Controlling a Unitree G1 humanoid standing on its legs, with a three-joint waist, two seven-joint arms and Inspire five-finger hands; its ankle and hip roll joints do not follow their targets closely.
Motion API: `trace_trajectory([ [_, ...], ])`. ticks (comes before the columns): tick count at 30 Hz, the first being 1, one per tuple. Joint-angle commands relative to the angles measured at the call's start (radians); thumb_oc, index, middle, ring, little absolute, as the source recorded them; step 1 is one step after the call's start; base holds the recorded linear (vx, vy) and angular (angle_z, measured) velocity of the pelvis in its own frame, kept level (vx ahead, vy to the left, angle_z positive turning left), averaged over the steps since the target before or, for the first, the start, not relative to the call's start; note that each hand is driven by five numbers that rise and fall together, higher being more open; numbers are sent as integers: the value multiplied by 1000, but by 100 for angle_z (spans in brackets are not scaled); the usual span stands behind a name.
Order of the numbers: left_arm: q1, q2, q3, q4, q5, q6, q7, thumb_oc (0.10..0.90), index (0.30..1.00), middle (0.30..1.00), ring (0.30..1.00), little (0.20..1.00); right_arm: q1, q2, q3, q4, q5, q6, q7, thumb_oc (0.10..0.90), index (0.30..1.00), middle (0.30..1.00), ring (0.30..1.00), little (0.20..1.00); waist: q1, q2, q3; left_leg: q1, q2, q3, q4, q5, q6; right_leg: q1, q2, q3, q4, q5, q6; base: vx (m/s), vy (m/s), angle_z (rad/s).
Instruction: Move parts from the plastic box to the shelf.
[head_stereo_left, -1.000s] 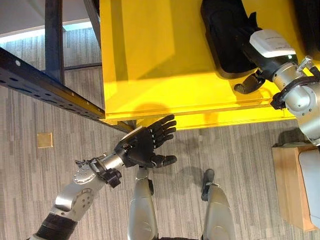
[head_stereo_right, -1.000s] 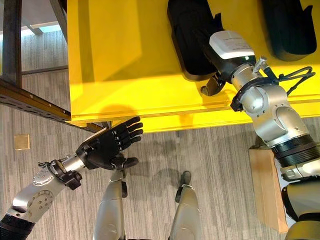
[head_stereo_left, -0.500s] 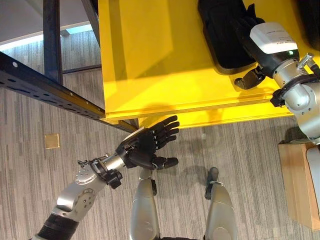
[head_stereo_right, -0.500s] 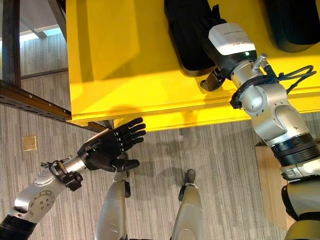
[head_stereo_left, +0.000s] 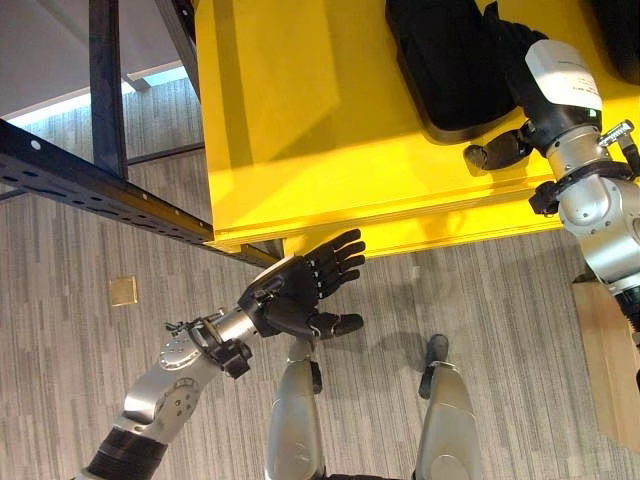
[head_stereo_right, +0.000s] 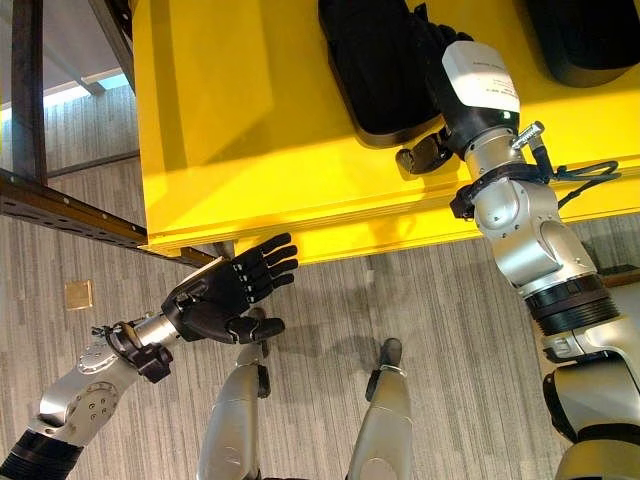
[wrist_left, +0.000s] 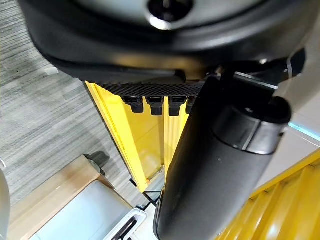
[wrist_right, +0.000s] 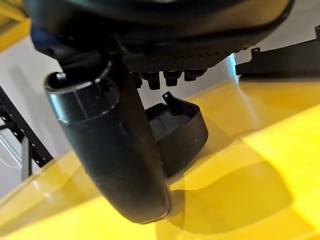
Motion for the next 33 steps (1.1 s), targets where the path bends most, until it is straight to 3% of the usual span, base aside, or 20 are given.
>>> trace_trajectory([
  [1,-22,-28,6,-129,-88,-88,-34,900,1000,1000,1000,1000,-60,53,-68,14,-18,-52,-71,900,1000,1000,1000,1000,27,-19,-6,61,-7,9,145,-207,-1,41,20,-27,-63,2,-60,4,31,-3],
  [5,-13,-36,4,-134,-85,-92,-30,900,1000,1000,1000,1000,-29,64,-81,-60,-55,-96,-53,900,1000,1000,1000,1000,19,-17,-6,66,-11,10,148,-210,1,42,20,-19,-61,2,-59,9,30,-3],
  [10,-3,-36,0,-133,-85,-109,-30,900,1000,1000,1000,1000,17,77,-75,-113,-69,-107,-52,900,1000,1000,1000,1000,12,-16,-6,68,-12,16,148,-211,5,38,19,-11,-59,4,-59,3,11,1],
  [16,-11,-42,-10,-133,-94,-117,-18,900,1000,1000,1000,1000,17,121,-73,-128,-70,-118,-132,900,1000,1000,1000,1000,11,-11,-6,70,-16,18,152,-214,10,37,16,-6,-52,2,-61,3,2,-1],
  [33,6,-62,-27,-152,-108,-122,-13,900,1000,1000,1000,1000,-10,188,-110,-183,-167,-95,-234,900,1000,1000,1000,1000,10,13,-6,79,-26,20,152,-217,11,27,8,12,-26,-7,-67,8,11,0],
])
